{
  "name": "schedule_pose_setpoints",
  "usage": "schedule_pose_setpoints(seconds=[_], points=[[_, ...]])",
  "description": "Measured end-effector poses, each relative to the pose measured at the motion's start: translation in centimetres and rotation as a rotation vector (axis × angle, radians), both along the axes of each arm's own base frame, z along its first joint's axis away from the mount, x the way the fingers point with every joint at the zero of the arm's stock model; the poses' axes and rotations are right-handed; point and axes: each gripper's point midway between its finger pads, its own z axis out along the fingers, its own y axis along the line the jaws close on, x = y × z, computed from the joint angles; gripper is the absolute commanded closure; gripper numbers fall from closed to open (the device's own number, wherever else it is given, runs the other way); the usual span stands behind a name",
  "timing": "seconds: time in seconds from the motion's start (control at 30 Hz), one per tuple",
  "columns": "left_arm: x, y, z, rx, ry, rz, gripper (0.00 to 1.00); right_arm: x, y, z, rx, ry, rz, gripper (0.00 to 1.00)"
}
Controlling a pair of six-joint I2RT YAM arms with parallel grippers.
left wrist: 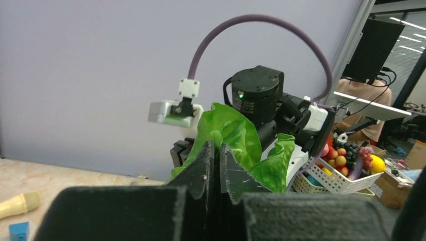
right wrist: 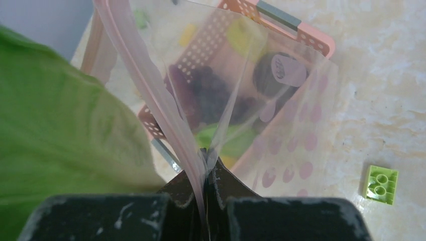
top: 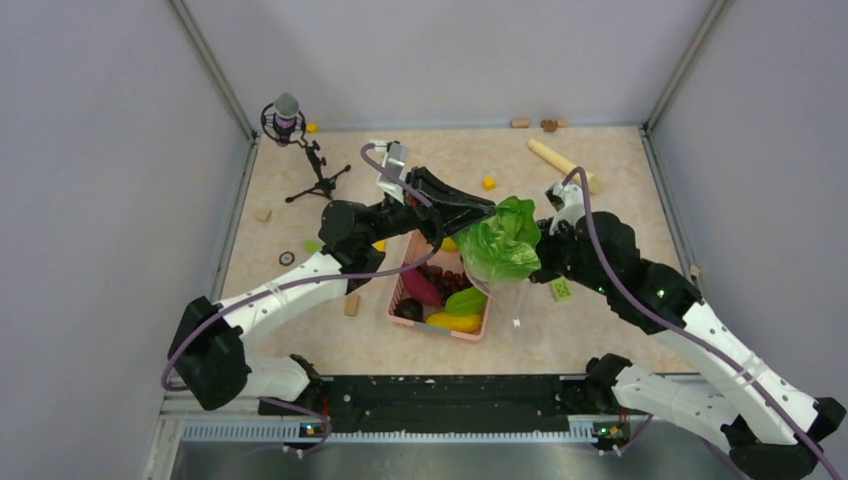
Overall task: Place the food in the zip-top bag and seal the zipper
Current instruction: Place the fake vegetable in the zipper food storage bag.
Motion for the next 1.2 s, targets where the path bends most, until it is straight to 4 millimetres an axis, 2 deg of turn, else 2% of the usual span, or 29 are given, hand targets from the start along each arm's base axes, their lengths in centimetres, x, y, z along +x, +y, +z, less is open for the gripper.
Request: schedule_pose_setpoints(seconds=[0.17, 0.3, 0.43, 0.63, 0.97, 1.2], points=[[0.6, -1.1, -1.4, 0.008, 0.04, -0.046, 1.0, -0.3, 0.0, 1.4, 0.048, -0.036, 0.006, 1.0], [1.0, -1.5, -2.1, 0.012, 0.058, -0.055, 1.0, -0.6, 0.2, 1.2, 0.051, -0.027, 0.023, 1.0], [0.8, -1.4, -2.4, 0.009, 0.037, -0.054, 1.0, -0.9, 0.4, 1.0, 0.061, -0.013, 0.037, 1.0], [0.5, -1.3, -4.3, 0.026, -0.006, -0.047, 1.0, -1.3, 0.6, 0.8, 0.084, 0.008, 0.043, 1.0], [-0.2, -2.2, -7.5, 0.08, -0.075, -0.11, 1.0, -2.2, 1.1, 2.5, 0.19, 0.024, 0.048, 1.0], [-1.0, -2.7, -9.0, 0.125, -0.158, -0.148, 1.0, -2.3, 1.3, 2.6, 0.21, 0.047, 0.041, 1.0]])
